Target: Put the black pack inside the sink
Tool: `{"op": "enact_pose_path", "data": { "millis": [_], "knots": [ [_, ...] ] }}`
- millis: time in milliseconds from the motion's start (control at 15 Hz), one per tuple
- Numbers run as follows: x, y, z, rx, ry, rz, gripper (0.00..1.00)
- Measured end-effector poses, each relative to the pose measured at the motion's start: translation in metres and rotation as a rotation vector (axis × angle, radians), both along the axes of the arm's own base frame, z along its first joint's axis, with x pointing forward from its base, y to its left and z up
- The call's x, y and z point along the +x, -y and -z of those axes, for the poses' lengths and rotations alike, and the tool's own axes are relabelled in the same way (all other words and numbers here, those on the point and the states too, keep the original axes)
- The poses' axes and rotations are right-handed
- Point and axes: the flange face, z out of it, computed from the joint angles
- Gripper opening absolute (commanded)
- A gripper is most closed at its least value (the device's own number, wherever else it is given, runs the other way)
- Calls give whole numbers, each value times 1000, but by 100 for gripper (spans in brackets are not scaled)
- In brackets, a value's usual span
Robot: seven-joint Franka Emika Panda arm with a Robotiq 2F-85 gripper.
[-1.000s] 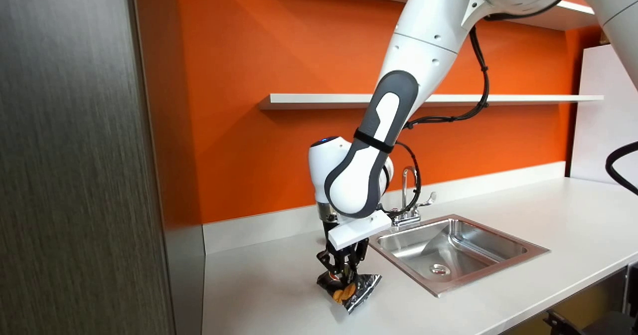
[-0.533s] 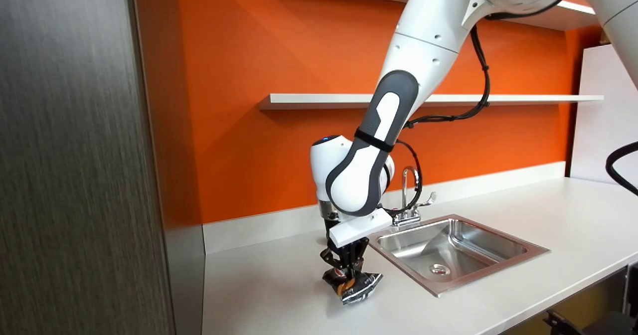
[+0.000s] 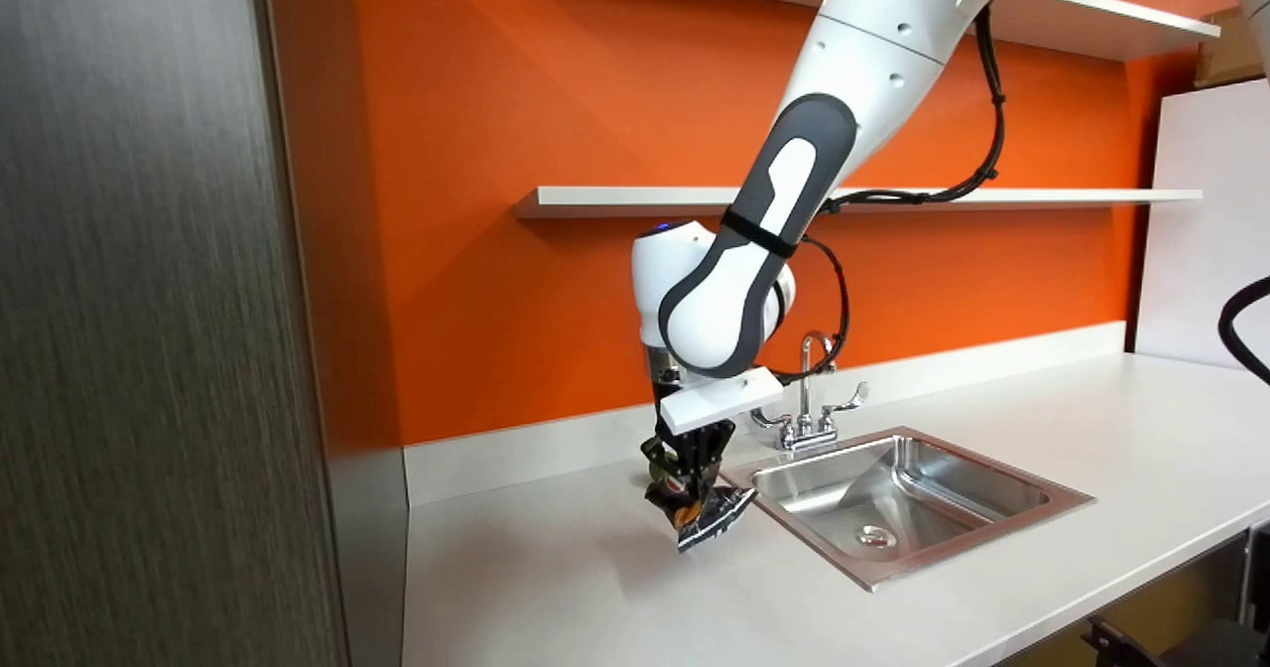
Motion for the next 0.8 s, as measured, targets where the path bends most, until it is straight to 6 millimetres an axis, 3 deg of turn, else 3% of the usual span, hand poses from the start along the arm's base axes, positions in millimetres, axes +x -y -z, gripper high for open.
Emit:
{"op": "enact_pose_path", "data": {
  "millis": [333, 800],
  "knots": [
    [7, 48, -42, 15, 58, 80, 0],
    [4, 173, -52, -12, 65, 232, 0]
  ]
}}
